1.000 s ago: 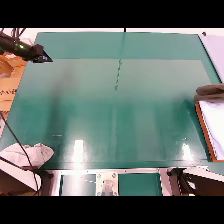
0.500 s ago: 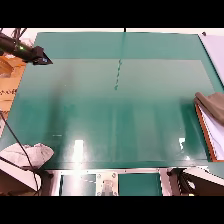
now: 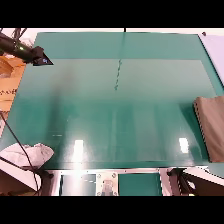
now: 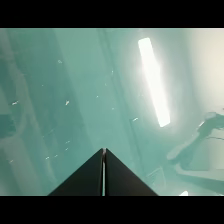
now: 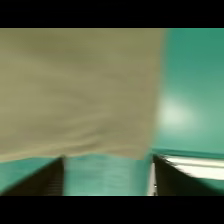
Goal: Fold the shirts.
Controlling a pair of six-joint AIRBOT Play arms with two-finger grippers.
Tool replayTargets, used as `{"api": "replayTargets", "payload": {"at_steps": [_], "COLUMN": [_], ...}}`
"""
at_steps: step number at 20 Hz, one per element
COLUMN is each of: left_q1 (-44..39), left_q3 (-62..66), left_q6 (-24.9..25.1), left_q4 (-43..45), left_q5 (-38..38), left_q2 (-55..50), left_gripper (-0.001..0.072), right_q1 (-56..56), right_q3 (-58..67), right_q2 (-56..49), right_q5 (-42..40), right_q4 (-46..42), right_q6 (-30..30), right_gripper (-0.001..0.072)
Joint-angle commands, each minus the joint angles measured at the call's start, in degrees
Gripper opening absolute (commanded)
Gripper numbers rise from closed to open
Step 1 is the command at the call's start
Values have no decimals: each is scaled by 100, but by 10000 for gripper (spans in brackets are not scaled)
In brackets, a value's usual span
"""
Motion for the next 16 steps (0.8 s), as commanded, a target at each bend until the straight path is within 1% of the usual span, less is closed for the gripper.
{"api": "replayTargets", "payload": {"at_steps": [1,2,3,4,6,8,10,13,16], "left_q1": [2,2,2,2,-4,-17,-170,-603,-1058], "left_q3": [-2,-2,-2,-2,-61,-577,-1534,-3353,-5209], "left_q6": [-232,-304,-365,-466,-555,-632,-632,-636,-929], "left_q4": [-61,-57,-57,-50,-17,-2,317,820,1097], "left_q5": [87,162,267,334,197,90,103,326,745], "left_q2": [57,146,264,396,654,1038,1648,2776,3980], "left_gripper": [20,20,20,20,20,19,20,20,20], "right_q1": [339,592,931,1294,2221,3161,4092,5370,6334], "right_q3": [431,544,632,675,678,579,232,-608,-1447], "right_q2": [-4,-4,-4,-2,-2,48,243,667,1051], "right_q5": [-348,-514,-660,-776,-852,-850,-1051,-1401,-1786], "right_q4": [1379,1757,2037,2168,2173,2057,1917,1722,1703], "right_q6": [-256,-431,-575,-656,-951,-1143,-1172,-1255,-1255], "right_gripper": [84,31,15,14,14,14,14,14,14]}}
